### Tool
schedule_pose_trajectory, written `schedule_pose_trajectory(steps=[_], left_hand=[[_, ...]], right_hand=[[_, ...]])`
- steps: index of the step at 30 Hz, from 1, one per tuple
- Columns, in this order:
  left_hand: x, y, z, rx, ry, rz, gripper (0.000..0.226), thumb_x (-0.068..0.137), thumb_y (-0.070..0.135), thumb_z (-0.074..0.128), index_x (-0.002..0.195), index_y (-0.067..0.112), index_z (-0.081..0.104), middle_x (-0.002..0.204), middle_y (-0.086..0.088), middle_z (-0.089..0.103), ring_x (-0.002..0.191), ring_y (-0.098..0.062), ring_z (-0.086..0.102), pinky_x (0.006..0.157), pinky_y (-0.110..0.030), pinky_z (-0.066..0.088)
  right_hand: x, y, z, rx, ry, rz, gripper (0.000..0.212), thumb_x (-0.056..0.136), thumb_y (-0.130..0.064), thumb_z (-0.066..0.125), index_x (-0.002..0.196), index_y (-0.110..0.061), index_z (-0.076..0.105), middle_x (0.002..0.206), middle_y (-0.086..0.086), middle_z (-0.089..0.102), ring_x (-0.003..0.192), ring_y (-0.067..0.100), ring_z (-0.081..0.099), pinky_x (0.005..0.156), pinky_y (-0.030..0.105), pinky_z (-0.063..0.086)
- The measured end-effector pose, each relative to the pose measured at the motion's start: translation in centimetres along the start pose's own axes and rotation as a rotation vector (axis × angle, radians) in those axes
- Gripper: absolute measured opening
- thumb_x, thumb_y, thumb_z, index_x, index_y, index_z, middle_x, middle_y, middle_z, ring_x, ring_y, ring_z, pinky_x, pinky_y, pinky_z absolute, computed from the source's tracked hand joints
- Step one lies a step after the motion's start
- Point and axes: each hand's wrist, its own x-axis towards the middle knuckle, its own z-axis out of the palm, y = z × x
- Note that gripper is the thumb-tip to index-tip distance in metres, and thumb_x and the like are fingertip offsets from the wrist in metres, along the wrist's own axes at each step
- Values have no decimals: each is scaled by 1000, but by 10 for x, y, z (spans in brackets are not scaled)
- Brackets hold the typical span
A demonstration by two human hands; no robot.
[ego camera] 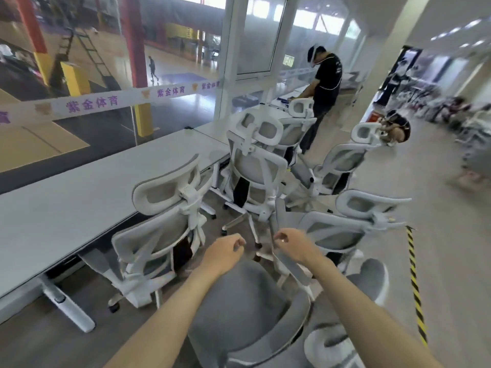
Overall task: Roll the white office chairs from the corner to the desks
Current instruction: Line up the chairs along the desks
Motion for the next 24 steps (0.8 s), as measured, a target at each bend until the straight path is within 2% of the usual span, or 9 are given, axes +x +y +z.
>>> schedule_pose_trajectory(steps=[2, 7, 12, 14, 17, 20, 24], left_hand=[[7, 29, 20, 22, -22, 33, 23, 96, 32, 50, 113, 35, 64, 112, 12, 66, 104, -13, 62, 90, -36, 51], [35, 122, 80, 97, -46, 114, 21, 96, 30, 52, 112, 29, 66, 107, 8, 68, 99, -15, 63, 83, -34, 51], [71, 223, 145, 161, -59, 149, 20, 97, 30, 53, 110, 25, 68, 108, 3, 70, 102, -19, 64, 89, -40, 53], [81, 262, 163, 175, -54, 135, 21, 97, 29, 53, 111, 25, 68, 108, 4, 69, 101, -18, 64, 90, -39, 53], [92, 311, 182, 173, -17, 119, 23, 98, 27, 48, 112, 26, 66, 103, 7, 65, 97, -16, 63, 87, -36, 52], [102, 334, 199, 179, 14, 94, 22, 98, 28, 47, 110, 28, 65, 103, 9, 64, 97, -15, 61, 87, -37, 52], [127, 332, 215, 187, 59, 21, 17, 96, 34, 51, 106, 33, 65, 104, 10, 64, 94, -13, 61, 79, -34, 49]], right_hand=[[-11, 28, -18, 8, 29, 14, 21, 98, -31, 57, 112, -25, 70, 111, -7, 68, 108, 19, 62, 91, 37, 51], [-36, 104, -64, 20, 112, -37, 25, 95, -35, 54, 113, -30, 71, 119, -6, 69, 110, 19, 63, 91, 39, 52], [-67, 200, -119, 85, 194, -131, 24, 96, -29, 55, 114, -24, 71, 115, -3, 70, 106, 19, 64, 92, 38, 52], [-77, 240, -136, 94, 209, -142, 23, 98, -27, 57, 115, -20, 70, 115, -1, 69, 105, 19, 62, 91, 36, 50], [-85, 288, -151, 147, 199, -142, 22, 98, -27, 57, 116, -21, 68, 116, -5, 65, 106, 14, 60, 94, 35, 50], [-79, 319, -149, 208, 156, -157, 22, 97, -30, 57, 116, -23, 68, 117, -5, 67, 107, 15, 61, 94, 38, 51], [-55, 336, -139, 232, 98, -201, 25, 97, -28, 56, 119, -21, 66, 120, -2, 67, 111, 18, 62, 96, 40, 52]])
